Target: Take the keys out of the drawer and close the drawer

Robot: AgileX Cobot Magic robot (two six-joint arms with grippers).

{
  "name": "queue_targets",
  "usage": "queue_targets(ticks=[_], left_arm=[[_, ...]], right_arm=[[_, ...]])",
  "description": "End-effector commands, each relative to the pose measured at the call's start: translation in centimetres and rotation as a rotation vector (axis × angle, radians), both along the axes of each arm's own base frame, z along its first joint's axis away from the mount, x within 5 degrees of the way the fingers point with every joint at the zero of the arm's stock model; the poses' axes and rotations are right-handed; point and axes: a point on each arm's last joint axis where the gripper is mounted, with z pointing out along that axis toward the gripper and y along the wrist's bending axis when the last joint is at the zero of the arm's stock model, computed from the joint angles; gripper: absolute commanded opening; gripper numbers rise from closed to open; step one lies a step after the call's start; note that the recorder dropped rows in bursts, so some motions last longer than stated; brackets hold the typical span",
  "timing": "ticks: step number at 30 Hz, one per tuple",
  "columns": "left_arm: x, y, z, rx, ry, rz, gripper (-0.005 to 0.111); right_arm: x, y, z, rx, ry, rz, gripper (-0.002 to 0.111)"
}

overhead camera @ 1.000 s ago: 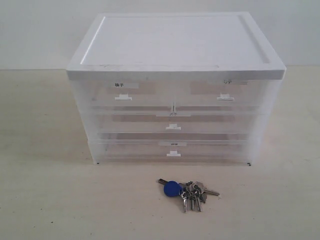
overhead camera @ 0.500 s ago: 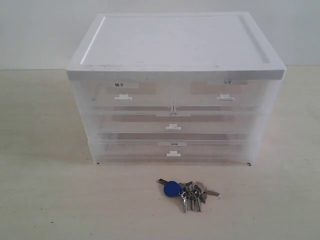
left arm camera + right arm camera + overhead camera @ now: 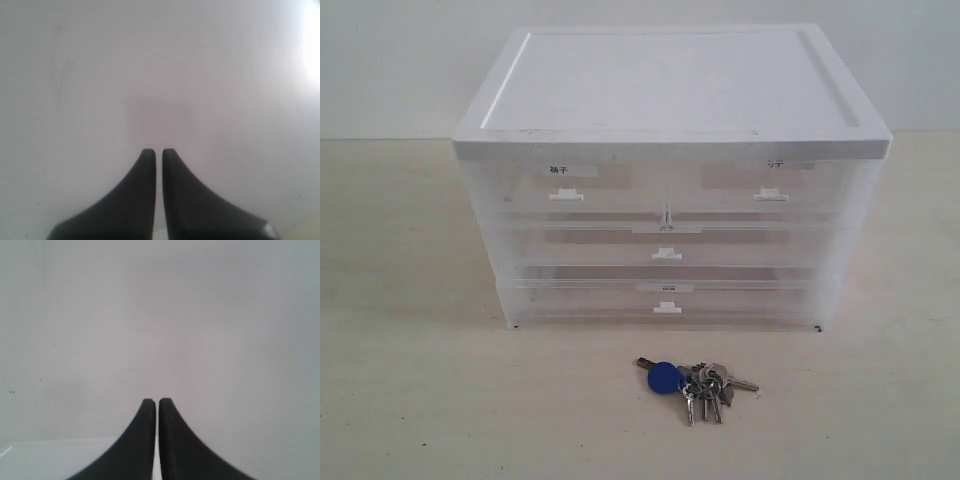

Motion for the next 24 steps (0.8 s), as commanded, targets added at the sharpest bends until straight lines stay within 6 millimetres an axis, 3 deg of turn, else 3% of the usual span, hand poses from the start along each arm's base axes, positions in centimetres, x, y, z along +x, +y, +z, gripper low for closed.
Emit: queue_targets(ticks=[1, 7, 18, 24], left_arm=[[0.0, 0.0, -0.2, -0.005, 0.009, -0.011, 0.004], [0.0, 0.0, -0.2, -0.005, 0.009, -0.011, 0.004], [0.0, 0.0, -0.2, -0.006, 0.008, -0.011, 0.004], [0.0, 0.0, -0.2, -0.006, 0.008, -0.011, 0.004]], right_arm=[[-0.6, 0.1, -2.1, -0.029, -0.103, -0.029, 0.0], [-0.8, 0.3, -5.8, -0.045, -0.149, -0.041, 0.0], [-0.9, -0.2, -12.8, -0.061, -0.062, -0.131, 0.0], [-0.6, -0.2, -14.3, -0.068, -0.013, -0.134, 0.0]])
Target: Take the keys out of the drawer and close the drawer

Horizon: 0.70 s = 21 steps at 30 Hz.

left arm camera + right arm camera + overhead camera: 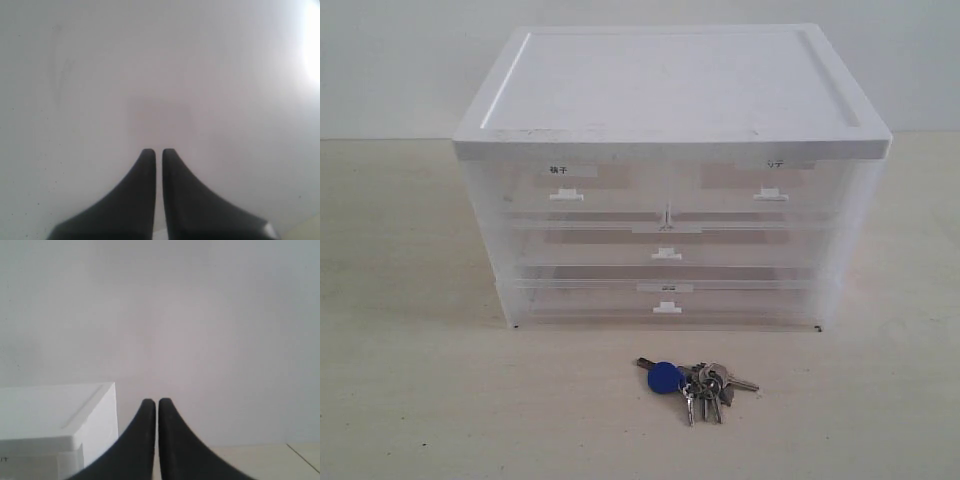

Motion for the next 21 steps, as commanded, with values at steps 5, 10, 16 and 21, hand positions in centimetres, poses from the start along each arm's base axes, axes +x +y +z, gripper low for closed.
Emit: queue_targets(ticks=[5, 10, 16, 21], left_arm=[[0.0, 0.0, -0.2, -0.005, 0.01, -0.012, 0.004], [0.0, 0.0, -0.2, -0.005, 0.01, -0.012, 0.004], [0.0, 0.0, -0.2, -0.005, 0.01, -0.012, 0.004], [0.0, 0.0, -0.2, -0.005, 0.01, -0.012, 0.004]], right_arm=[[0.1, 0.0, -0.9, -0.015, 0.016, -0.008, 0.0], [0.2, 0.0, -1.8, -0.021, 0.034, -0.004, 0.0], [0.3, -0.3, -2.1, -0.038, 0.074, -0.043, 0.0], [0.3, -1.1, -2.5, 0.067, 0.114, -0.115, 0.0]])
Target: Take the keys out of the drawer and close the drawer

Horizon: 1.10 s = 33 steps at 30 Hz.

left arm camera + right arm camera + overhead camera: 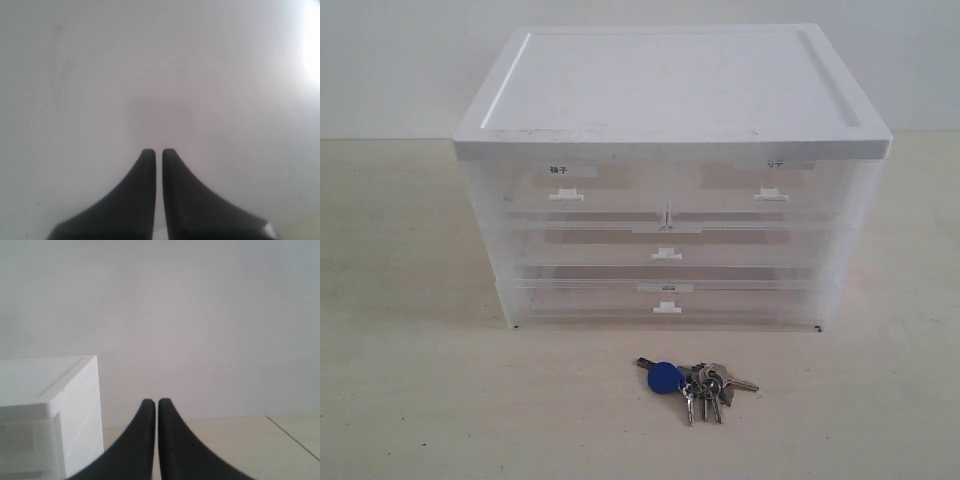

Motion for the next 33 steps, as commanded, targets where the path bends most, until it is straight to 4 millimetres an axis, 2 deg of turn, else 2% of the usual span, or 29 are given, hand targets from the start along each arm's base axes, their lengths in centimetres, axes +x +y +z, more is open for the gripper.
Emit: queue_targets(ticks=[1, 7, 15, 18, 27, 33], left_arm=[[0.0, 0.0, -0.2, -0.006, 0.009, -0.011, 0.004], [0.0, 0.0, -0.2, -0.006, 0.009, -0.011, 0.004], [0.0, 0.0, -0.2, -0.007, 0.007, -0.011, 0.004], [0.0, 0.0, -0.2, -0.007, 0.007, -0.011, 0.004], [0.0, 0.0, -0.2, -0.007, 0.007, -0.011, 0.004], [0.0, 0.0, -0.2, -0.007, 0.007, -0.011, 0.004]], right_arm=[[0.0, -0.7, -0.6, 0.064, 0.05, -0.066, 0.0], [0.1, -0.7, -1.9, -0.051, 0.205, -0.076, 0.0], [0.0, -0.6, -3.1, -0.038, 0.337, -0.066, 0.0], [-0.2, -0.5, -4.1, 0.003, 0.452, -0.056, 0.0], [-0.3, -0.5, -4.6, 0.058, 0.493, -0.056, 0.0], [-0.8, -0.4, -4.3, 0.023, 0.433, -0.055, 0.0]])
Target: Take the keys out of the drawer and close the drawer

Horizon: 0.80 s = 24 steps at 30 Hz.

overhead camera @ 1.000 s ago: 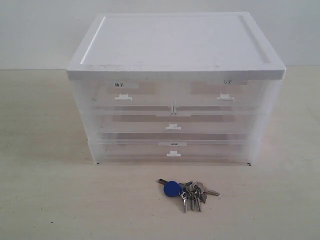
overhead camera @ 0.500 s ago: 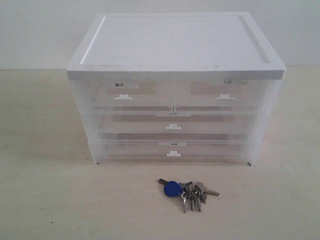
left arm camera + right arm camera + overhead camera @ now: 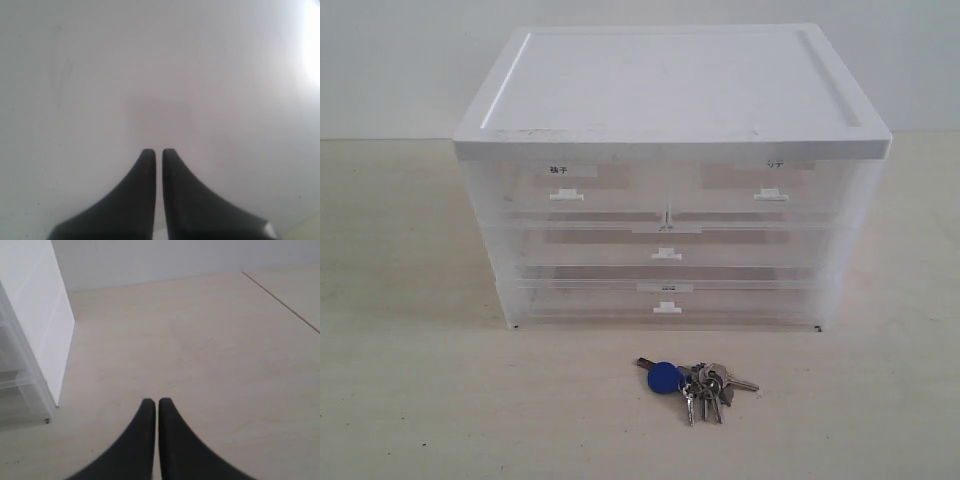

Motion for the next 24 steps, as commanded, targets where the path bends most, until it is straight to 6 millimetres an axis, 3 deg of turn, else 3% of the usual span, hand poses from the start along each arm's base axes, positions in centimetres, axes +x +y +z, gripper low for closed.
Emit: queue_targets(ticks=[1, 24], left_arm=[[-0.05, 0.02, -0.17, -0.007, 0.007, -0.011, 0.004], [-0.07, 0.04, -0.16, -0.008, 0.007, -0.011, 0.004]], right_arm=[[-0.38, 0.06, 0.24, -0.03, -0.044, 0.007, 0.0], [-0.41, 0.41, 0.01, -0.085, -0.013, 0.092, 0.0]])
